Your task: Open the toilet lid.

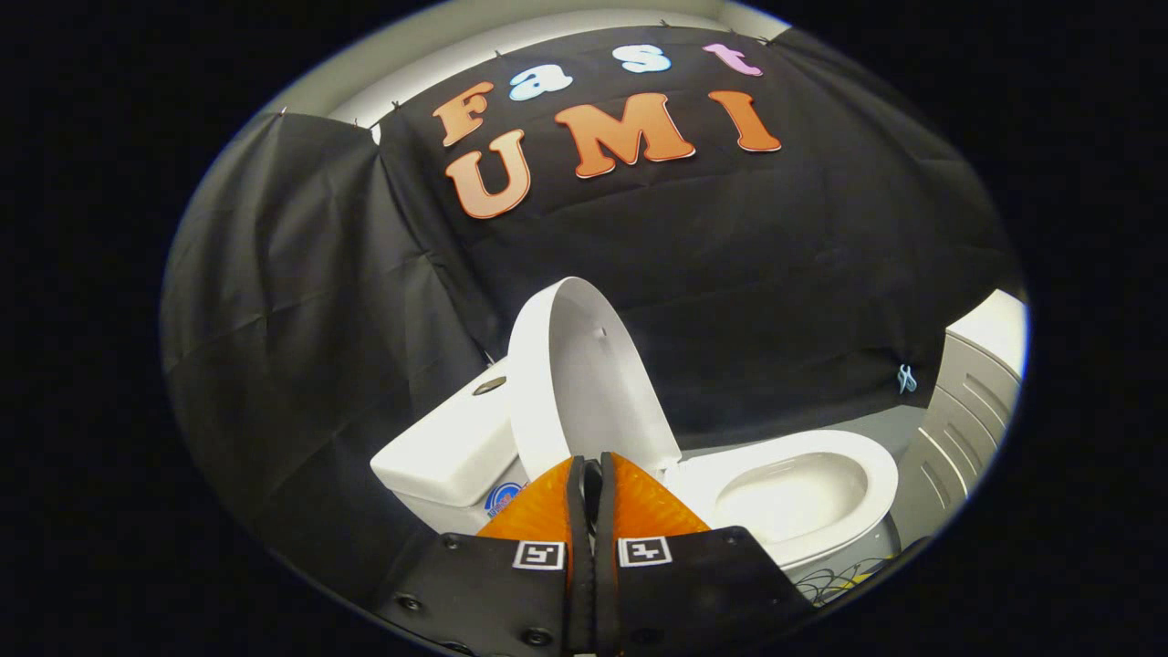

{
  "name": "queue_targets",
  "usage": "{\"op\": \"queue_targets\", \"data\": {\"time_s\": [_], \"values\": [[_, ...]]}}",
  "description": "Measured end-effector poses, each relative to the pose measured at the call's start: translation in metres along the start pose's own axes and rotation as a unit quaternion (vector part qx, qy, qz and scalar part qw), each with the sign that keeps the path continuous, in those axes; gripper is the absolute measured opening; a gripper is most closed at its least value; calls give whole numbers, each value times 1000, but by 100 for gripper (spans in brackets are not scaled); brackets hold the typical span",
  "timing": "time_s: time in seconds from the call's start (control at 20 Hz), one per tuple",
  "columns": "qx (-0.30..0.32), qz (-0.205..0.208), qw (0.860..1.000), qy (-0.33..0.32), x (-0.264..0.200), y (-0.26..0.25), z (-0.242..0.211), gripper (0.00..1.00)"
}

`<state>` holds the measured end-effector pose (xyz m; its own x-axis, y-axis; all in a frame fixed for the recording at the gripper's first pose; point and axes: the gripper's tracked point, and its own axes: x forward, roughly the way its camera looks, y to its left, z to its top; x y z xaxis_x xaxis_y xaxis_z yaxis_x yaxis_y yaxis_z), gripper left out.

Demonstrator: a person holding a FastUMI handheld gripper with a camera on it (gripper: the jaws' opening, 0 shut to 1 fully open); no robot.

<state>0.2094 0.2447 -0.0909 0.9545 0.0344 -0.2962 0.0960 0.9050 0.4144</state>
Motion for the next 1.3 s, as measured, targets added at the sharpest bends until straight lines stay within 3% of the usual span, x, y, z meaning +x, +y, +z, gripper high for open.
{"op": "queue_targets", "data": {"time_s": [0.5,1.2,1.3], "values": [[-33,4,999,-7,10,35,-10,8],[-92,-7,995,-24,9,39,-7,8],[-93,32,995,-21,11,53,-10,14]]}}
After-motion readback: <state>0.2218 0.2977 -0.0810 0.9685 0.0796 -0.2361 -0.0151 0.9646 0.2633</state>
